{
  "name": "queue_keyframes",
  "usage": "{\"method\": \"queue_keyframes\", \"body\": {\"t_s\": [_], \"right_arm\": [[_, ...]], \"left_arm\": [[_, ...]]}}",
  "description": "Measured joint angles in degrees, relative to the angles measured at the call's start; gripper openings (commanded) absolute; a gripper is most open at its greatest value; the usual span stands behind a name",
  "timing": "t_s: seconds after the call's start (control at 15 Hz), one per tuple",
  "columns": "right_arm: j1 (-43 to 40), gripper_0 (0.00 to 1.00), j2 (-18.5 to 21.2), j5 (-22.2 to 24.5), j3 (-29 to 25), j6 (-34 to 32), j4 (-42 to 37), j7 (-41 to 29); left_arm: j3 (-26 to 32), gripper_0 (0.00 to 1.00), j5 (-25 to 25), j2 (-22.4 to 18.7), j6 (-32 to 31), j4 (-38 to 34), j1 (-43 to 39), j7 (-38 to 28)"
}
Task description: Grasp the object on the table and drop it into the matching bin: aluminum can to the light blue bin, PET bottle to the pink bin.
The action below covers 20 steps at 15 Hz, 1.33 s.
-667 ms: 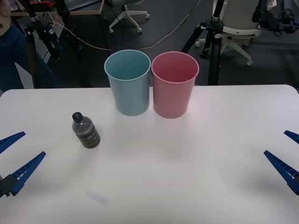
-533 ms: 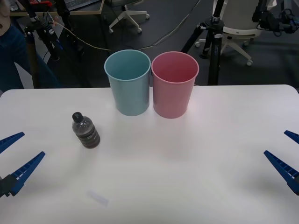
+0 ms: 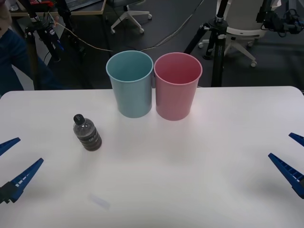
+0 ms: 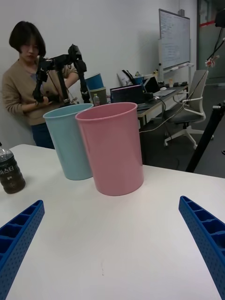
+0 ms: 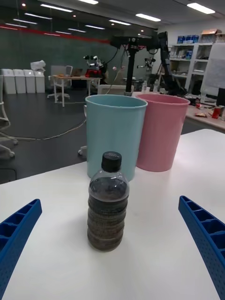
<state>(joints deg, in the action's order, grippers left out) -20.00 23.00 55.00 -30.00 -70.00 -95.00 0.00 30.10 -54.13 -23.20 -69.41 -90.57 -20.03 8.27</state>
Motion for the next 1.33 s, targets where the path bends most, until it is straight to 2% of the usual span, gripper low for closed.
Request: {"method": "queue_keyframes", "body": {"t_s": [0.13,0.6,1.0,1.33], "right_arm": [[0.00,1.00,0.00,0.00,0.00,0.00,0.00,0.00],[0.00,1.00,0.00,0.00,0.00,0.00,0.00,0.00],[0.00,1.00,0.00,0.00,0.00,0.00,0.00,0.00],[0.00,1.00,0.00,0.00,0.00,0.00,0.00,0.00]], "left_arm": [[-1.21,1.00,0.33,0.00,0.05,2.52,0.69,2.79],[-6.83,1.00,1.04,-0.25,0.32,7.14,3.44,5.84],[-9.33,1.00,1.21,-1.57,0.35,16.21,9.79,10.45],[-12.07,1.00,1.22,-1.59,3.74,17.09,11.13,12.29]]}}
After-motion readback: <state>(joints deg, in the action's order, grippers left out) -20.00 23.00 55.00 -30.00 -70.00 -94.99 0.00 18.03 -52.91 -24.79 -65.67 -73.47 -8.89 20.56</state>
